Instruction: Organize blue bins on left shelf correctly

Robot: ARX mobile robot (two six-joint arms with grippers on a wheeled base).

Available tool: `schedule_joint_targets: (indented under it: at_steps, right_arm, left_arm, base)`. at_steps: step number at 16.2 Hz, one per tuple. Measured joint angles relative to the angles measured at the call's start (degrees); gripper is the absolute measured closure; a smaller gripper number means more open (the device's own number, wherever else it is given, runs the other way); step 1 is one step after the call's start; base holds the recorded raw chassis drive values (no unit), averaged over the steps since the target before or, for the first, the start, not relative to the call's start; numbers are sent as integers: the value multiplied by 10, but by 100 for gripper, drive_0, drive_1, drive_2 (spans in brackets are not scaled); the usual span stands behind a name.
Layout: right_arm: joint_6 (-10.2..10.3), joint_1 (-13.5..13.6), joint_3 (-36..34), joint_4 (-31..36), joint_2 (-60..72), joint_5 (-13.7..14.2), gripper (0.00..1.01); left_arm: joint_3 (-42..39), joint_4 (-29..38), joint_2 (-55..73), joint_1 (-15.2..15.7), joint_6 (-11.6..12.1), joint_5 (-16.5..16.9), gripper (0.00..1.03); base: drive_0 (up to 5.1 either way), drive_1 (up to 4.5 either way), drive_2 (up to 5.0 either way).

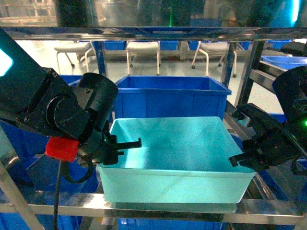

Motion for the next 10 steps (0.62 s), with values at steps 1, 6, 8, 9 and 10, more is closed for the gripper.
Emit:
schedule_joint_targets:
  at_steps: [1,6,8,9,10]
  right_arm:
    - [0,0,2,0,2,0,99]
    - [-3,0,18,0,7,-1,99]
    - [-42,1,18,-6,7,-18,78]
    - [-53,3,18,-4,7,-21,69]
    - [-61,8,18,-1,7,-26,56]
  left_arm:
    - [1,0,1,0,0,0,101]
    - [7,0,3,6,1,1,101]
    - [12,5,3,7,1,-10,85]
    - [17,7,3,9,1,-10,76]
    - [21,9,3,9,1,-9,65]
  base:
    - [0,0,0]
    - [0,0,0]
    - [0,0,0]
    - [0,0,0]
    - [0,0,0]
